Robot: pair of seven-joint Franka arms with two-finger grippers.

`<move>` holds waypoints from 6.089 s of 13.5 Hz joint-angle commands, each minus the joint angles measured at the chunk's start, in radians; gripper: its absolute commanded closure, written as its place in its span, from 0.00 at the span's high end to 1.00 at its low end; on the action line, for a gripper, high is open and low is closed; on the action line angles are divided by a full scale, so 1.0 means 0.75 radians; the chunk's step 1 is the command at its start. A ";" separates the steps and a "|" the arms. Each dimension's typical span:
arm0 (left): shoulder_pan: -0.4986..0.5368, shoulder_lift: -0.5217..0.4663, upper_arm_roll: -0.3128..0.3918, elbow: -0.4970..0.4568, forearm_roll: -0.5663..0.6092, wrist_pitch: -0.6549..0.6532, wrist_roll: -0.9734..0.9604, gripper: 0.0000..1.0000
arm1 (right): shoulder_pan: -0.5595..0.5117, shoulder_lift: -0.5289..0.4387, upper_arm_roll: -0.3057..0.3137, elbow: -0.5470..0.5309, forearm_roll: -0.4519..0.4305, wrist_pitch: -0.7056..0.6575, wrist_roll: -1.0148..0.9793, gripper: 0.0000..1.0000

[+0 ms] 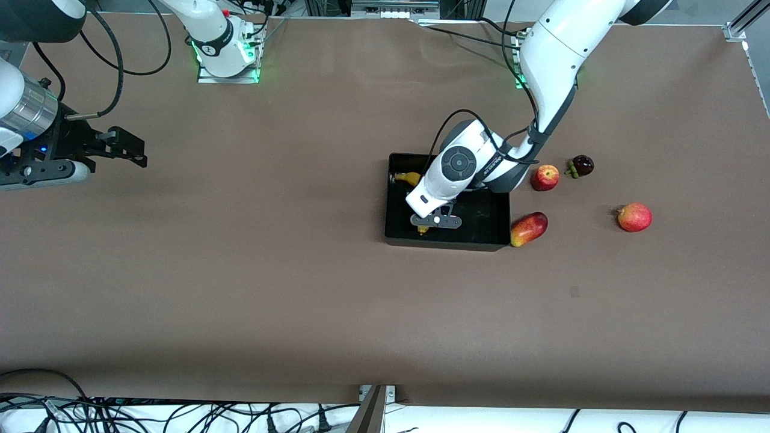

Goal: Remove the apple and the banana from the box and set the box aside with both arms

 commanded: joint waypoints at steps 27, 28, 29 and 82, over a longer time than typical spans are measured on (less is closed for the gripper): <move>0.874 -0.341 -0.112 0.122 0.309 -0.635 1.090 1.00 | 0.532 0.343 0.016 -0.008 0.055 0.312 0.553 1.00; 0.874 -0.341 -0.141 0.243 0.309 -0.818 1.060 1.00 | 0.583 0.384 0.016 -0.008 0.055 0.377 0.633 1.00; 0.872 -0.341 -0.166 0.361 0.309 -0.988 1.041 1.00 | 0.624 0.419 0.016 -0.008 0.057 0.438 0.723 1.00; 0.351 -0.908 0.450 0.252 -0.010 -1.113 0.802 1.00 | -0.099 0.335 -0.152 -0.734 0.175 1.073 -0.287 0.00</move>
